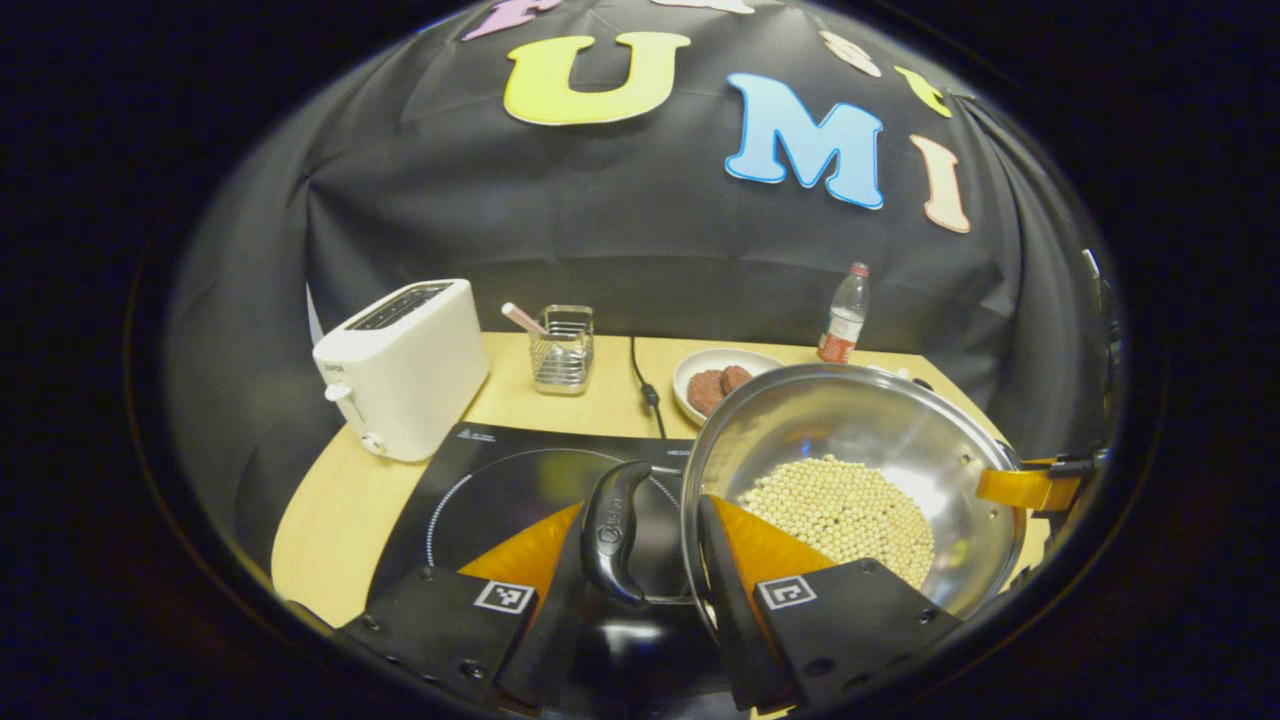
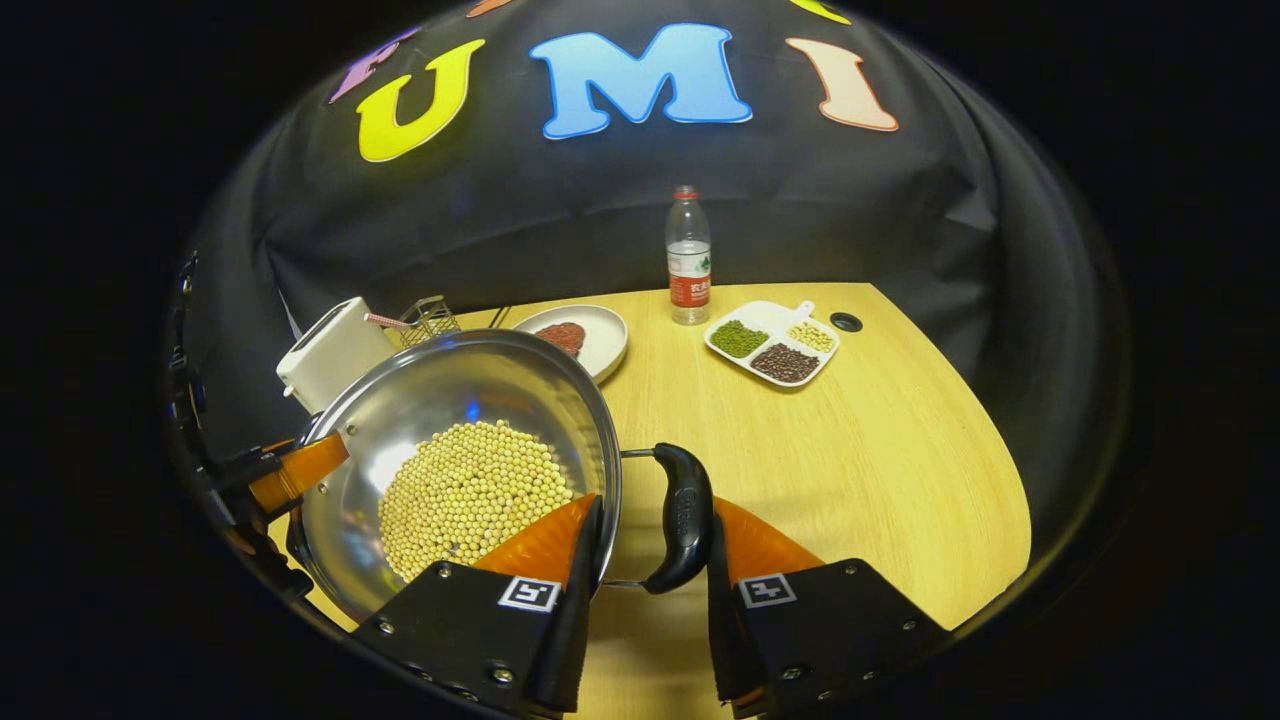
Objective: First push the handle of the pot to place it horizontally, then grasp the pot with both hands and set it on the induction cooktop.
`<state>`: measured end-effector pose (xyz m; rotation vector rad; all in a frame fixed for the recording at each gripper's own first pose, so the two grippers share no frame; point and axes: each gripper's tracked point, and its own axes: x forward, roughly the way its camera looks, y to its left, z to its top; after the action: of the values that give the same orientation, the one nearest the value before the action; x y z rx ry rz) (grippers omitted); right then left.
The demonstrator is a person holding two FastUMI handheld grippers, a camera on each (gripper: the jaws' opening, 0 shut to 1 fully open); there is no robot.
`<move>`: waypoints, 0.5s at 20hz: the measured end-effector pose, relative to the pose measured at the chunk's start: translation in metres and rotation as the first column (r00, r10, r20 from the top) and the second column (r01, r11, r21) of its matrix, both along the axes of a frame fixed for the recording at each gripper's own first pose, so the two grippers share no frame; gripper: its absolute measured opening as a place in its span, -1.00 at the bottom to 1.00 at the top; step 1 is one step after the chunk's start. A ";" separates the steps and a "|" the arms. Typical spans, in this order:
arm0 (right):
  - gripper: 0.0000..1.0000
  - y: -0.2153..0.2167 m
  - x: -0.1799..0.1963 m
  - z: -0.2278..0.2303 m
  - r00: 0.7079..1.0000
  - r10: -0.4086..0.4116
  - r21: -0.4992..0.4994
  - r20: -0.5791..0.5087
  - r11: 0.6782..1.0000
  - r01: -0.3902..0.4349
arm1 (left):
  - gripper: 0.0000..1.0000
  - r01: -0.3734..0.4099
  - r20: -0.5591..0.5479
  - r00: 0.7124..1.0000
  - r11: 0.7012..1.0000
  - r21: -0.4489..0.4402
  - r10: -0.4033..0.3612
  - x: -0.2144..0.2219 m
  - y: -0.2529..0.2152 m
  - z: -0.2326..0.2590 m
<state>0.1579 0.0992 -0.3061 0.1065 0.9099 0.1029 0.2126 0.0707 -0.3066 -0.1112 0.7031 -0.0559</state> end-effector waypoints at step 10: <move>0.00 0.092 0.000 -0.002 1.000 -0.004 0.011 -0.001 1.000 0.004 | 0.29 0.005 0.009 1.000 1.000 0.009 -0.005 0.004 0.095 -0.007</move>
<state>0.1577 0.1912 -0.3078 0.1188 0.9099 0.1038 0.2167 0.1655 -0.3140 -0.1001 0.6951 -0.0581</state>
